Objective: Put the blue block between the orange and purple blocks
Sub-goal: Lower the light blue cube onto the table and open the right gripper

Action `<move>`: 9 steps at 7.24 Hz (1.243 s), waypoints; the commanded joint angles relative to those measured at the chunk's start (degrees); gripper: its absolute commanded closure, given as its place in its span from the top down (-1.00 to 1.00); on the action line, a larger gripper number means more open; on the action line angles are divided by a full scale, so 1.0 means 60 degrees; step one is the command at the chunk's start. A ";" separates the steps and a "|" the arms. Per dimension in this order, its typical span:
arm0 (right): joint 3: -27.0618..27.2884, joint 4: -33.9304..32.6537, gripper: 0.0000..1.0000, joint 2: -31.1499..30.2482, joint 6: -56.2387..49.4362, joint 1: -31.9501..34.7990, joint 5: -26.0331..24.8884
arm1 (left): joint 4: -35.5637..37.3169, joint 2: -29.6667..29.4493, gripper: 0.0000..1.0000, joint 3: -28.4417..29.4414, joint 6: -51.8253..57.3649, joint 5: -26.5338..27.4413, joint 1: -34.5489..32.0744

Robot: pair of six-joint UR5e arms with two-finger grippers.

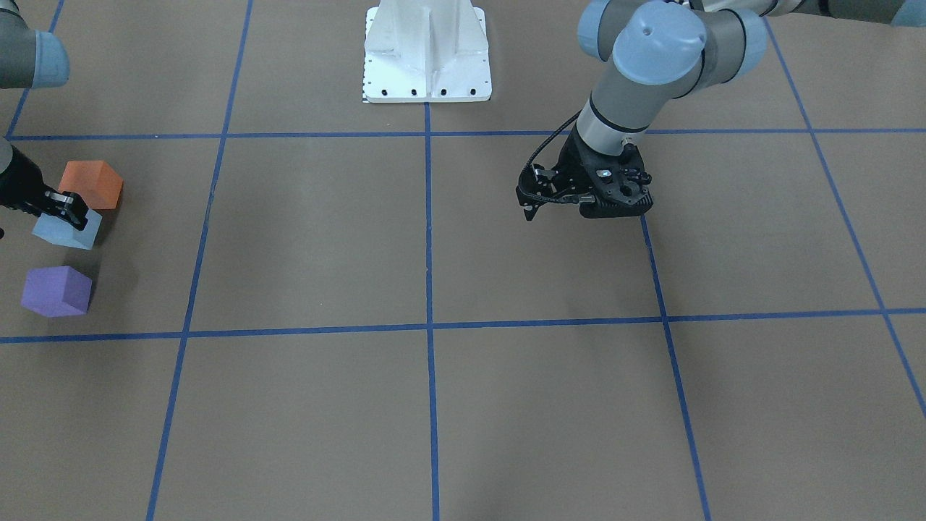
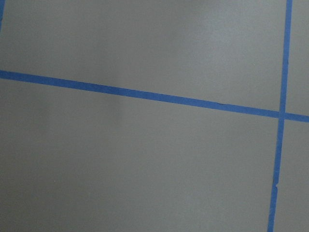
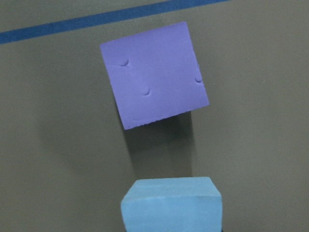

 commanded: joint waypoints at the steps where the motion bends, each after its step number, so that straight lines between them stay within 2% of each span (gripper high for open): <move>1: -0.0212 0.0000 -0.59 0.0074 -0.0012 -0.0017 0.0001 | 0.0000 0.0000 0.99 -0.0001 0.0014 0.0001 -0.0010; 3: -0.0301 0.0000 -0.47 0.0134 -0.0012 -0.0017 0.0001 | 0.0000 0.0000 0.99 -0.0030 -0.0001 -0.0029 -0.0010; 4: -0.0345 0.0000 -0.03 0.0148 -0.0012 -0.0017 0.0001 | 0.0000 0.0000 0.99 -0.0044 0.0014 -0.0043 0.0004; 6: -0.0345 0.0000 0.36 0.0163 -0.0012 -0.0031 0.0001 | 0.0000 0.0000 0.99 -0.0044 0.0014 -0.0058 -0.0010; 7: -0.0331 0.0000 0.99 0.0163 0.0003 -0.0031 0.0001 | 0.0014 0.0000 0.99 -0.0059 0.0014 -0.0058 -0.0010; 9: -0.0287 0.0015 1.00 0.0178 -0.0012 -0.0031 0.0001 | 0.0015 -0.0015 0.99 -0.0132 -0.0001 -0.0058 -0.0010</move>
